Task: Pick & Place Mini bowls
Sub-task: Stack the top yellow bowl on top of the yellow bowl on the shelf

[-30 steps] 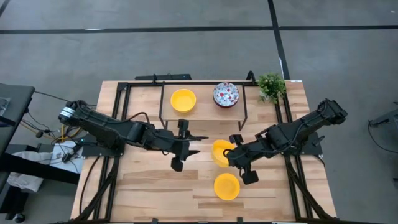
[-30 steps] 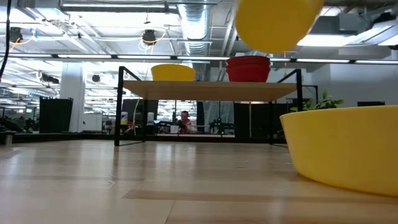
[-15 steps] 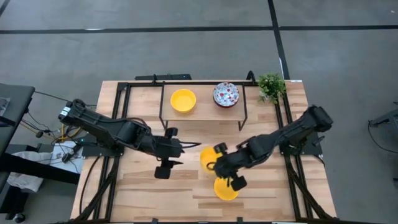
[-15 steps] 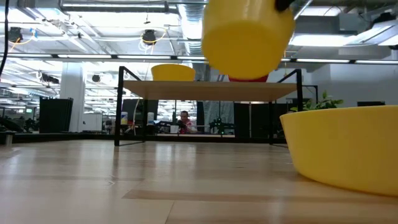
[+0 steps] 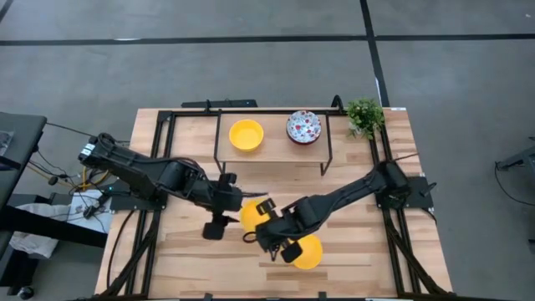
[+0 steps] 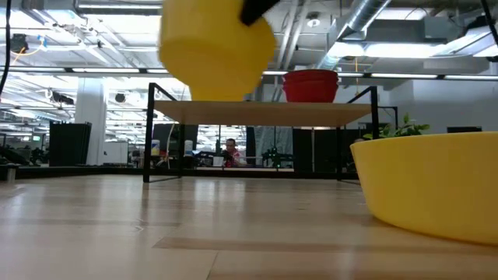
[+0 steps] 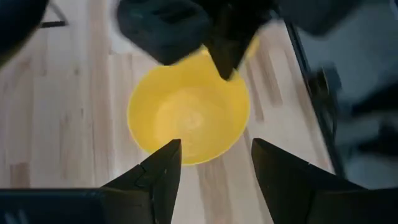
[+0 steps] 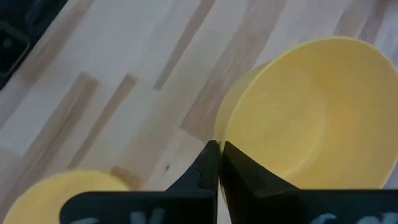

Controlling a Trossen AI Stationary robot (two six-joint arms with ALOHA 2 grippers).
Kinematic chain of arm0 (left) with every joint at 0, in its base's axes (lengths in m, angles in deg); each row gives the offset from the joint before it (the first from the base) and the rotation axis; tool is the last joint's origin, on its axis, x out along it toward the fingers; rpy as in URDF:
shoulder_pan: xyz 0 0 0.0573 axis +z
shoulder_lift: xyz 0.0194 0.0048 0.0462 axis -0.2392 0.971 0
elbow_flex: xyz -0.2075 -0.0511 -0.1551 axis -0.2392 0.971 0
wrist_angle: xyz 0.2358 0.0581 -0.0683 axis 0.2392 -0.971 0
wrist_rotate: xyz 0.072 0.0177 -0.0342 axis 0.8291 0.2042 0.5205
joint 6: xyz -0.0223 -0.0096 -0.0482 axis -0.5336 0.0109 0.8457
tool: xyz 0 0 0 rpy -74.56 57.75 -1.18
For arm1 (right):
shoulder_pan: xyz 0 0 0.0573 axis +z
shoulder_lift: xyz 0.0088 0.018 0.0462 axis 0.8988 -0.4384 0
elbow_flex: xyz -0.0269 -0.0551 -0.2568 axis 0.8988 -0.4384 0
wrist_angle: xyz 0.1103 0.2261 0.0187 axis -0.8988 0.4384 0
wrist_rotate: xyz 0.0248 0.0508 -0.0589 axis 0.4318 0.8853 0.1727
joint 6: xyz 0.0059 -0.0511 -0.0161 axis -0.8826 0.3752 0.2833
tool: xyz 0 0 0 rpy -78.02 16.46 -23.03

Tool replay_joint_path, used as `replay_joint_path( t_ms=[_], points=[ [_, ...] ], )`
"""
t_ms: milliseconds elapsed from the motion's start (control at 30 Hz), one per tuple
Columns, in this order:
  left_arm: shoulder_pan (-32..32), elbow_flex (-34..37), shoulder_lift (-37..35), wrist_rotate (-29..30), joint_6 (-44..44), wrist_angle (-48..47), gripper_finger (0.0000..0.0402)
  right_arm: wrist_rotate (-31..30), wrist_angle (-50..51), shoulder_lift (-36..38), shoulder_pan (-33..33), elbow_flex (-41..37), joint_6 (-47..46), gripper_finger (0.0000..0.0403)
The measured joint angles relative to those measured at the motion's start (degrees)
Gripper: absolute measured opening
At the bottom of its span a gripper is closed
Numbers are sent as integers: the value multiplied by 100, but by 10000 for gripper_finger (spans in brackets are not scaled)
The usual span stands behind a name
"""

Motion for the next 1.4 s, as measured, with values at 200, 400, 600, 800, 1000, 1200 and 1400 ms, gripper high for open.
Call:
replay_joint_path(
  t_ms=[200,400,600,800,1000,1200,1400],
  points=[
    [-29,72,0,-418,-1018,-620,195,-27,84,-400,-101,819,-89,0],
    [-145,183,0,-516,-1913,-729,195,-82,-36,-430,-147,1015,-558,0],
    [-152,355,0,-493,-2434,-649,195,-48,-11,-425,-152,1011,-709,0],
    [-148,433,0,-473,-2553,-587,195,109,-10,-430,-141,1009,-714,0],
    [-144,434,0,-438,-2554,-480,195,215,-14,-430,-141,1009,-714,0],
    [-144,435,0,-429,-2709,-402,195,235,-14,-430,-170,1006,-705,0],
    [-144,435,0,-429,-2852,-55,195,227,-17,-430,-189,1004,-664,0]
  ],
)
